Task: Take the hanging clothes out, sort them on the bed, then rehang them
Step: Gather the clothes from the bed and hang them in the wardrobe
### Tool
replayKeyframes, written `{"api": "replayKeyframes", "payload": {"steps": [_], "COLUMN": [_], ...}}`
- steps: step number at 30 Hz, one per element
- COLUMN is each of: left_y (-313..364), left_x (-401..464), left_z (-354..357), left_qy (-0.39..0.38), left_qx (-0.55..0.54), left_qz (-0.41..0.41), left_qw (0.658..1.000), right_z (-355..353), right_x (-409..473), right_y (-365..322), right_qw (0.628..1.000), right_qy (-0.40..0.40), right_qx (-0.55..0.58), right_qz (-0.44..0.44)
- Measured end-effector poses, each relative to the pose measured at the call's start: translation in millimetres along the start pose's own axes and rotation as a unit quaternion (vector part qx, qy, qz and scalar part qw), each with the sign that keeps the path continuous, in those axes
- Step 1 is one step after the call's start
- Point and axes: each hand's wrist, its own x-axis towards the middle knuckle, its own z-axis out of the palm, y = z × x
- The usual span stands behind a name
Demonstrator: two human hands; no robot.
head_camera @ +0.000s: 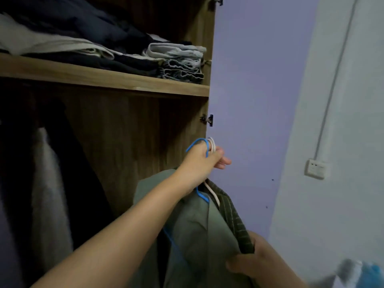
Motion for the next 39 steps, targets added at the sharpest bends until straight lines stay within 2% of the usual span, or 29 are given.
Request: {"api": "replayKeyframes", "payload": {"steps": [5, 8, 10, 12, 14, 16, 19, 23, 31, 36, 39], "left_y": [-15.9, -29.9, -42.5, -48.8, -53.2, -59.9, -74.8, -98.5, -144.9, -164.5, -172.3], "left_x": [15.5, -4.1, -17.5, -24.3, -22.4, -13.8, 1.9, 24.3, 78.6, 109.2, 126.7], "left_z": [-13.5, -15.9, -15.4, -12.2, -10.3, -16.9, -37.3, -78.8, -172.1, -212.7, -231.8], "left_qy": [0.128, 0.245, 0.265, 0.227, 0.192, 0.201, 0.227, 0.235, 0.234, 0.242, 0.257], "left_qx": [0.129, 0.244, 0.268, 0.174, 0.067, 0.043, -0.048, -0.12, -0.181, -0.183, -0.17], "left_qz": [-0.048, -0.083, -0.132, -0.2, -0.226, -0.225, -0.214, -0.174, -0.12, -0.093, -0.08], "left_qw": [0.982, 0.935, 0.917, 0.937, 0.953, 0.952, 0.949, 0.949, 0.948, 0.948, 0.948], "right_z": [-13.0, -8.5, -3.5, 3.1, 11.3, 22.7, 39.9, 64.9, 118.1, 133.7, 139.5], "right_x": [52.5, 82.1, 101.6, 117.8, 134.0, 153.1, 186.9, 232.7, 324.7, 372.0, 400.8], "right_y": [-7.2, -10.2, -9.3, -13.5, -17.9, -21.0, -20.4, -31.8, -65.4, -77.4, -84.0], "right_qw": [0.987, 0.975, 0.973, 0.97, 0.968, 0.965, 0.968, 0.964, 0.949, 0.932, 0.913], "right_qy": [-0.066, -0.107, -0.113, -0.127, -0.136, -0.14, -0.128, -0.135, -0.164, -0.228, -0.276], "right_qx": [0.139, 0.182, 0.186, 0.176, 0.168, 0.165, 0.136, 0.136, 0.123, 0.16, 0.22], "right_qz": [-0.048, -0.068, -0.082, -0.106, -0.13, -0.148, -0.166, -0.186, -0.239, -0.232, -0.205]}}
